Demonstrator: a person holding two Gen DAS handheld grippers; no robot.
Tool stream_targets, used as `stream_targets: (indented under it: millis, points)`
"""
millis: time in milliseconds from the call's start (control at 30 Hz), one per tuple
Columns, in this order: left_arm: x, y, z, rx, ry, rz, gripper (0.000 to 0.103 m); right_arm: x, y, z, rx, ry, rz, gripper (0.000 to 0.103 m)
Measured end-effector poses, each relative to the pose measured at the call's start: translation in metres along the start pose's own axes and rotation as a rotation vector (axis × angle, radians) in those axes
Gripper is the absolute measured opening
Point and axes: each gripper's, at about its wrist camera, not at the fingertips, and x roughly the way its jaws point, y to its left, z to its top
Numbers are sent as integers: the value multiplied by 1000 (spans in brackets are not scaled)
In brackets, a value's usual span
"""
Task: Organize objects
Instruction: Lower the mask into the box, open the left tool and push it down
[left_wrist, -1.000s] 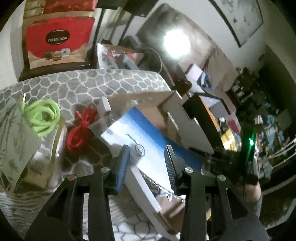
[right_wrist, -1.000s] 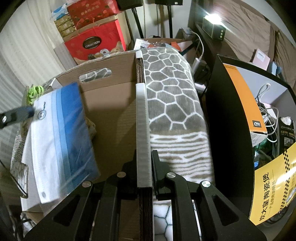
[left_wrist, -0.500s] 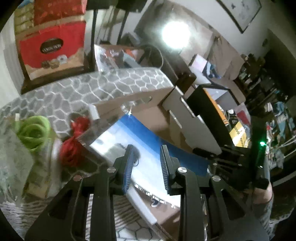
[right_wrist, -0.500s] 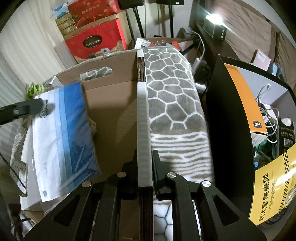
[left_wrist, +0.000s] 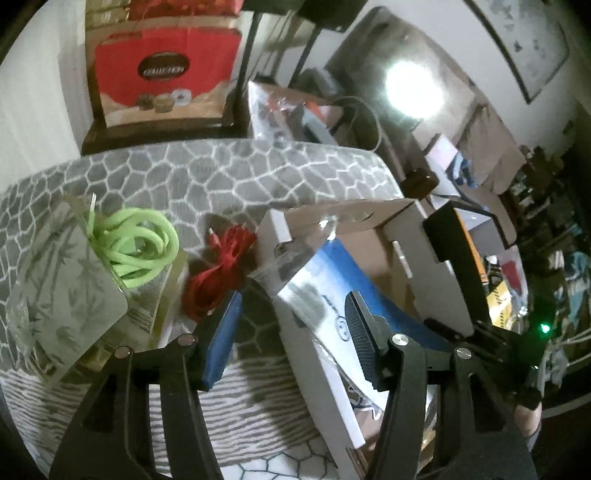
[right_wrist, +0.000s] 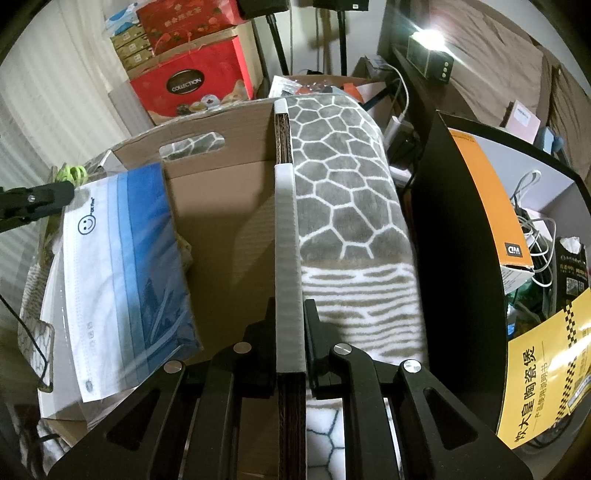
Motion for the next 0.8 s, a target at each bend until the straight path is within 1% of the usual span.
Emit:
stream_targets:
  millis: [33, 67, 100, 200, 267, 333, 467, 533, 633, 800]
  points:
    - [1, 1, 0, -1, -3, -8, 51, 0, 0, 0, 0, 0, 1, 12]
    - [1, 1, 0, 0, -10, -21, 32, 0, -1, 1, -1, 0, 1, 12]
    - [2, -1, 0, 4, -13, -37, 10, 0, -1, 1, -1, 1, 2, 12]
    - [1, -8, 3, 37, -26, -24, 2, 0, -1, 1, 0, 2, 5, 12]
    - [-1, -16, 5, 71, -36, -4, 1, -3, -2, 1, 4, 3, 12, 12]
    - [-3, -24, 7, 99, -43, -1, 1, -10, -4, 2, 6, -9, 18, 12]
    - [-5, -38, 9, 135, -39, -25, 1, -23, -5, 3, -7, -24, 28, 13]
    - [-2, -45, 9, 139, -25, -46, 1, -25, -3, 3, -24, -20, 25, 11]
    - [5, -52, 8, 125, 6, -94, 1, -26, 0, 2, -36, -20, 20, 10]
    - [23, -65, 6, 112, 39, -109, 1, -27, 2, 1, -42, -25, 15, 10]
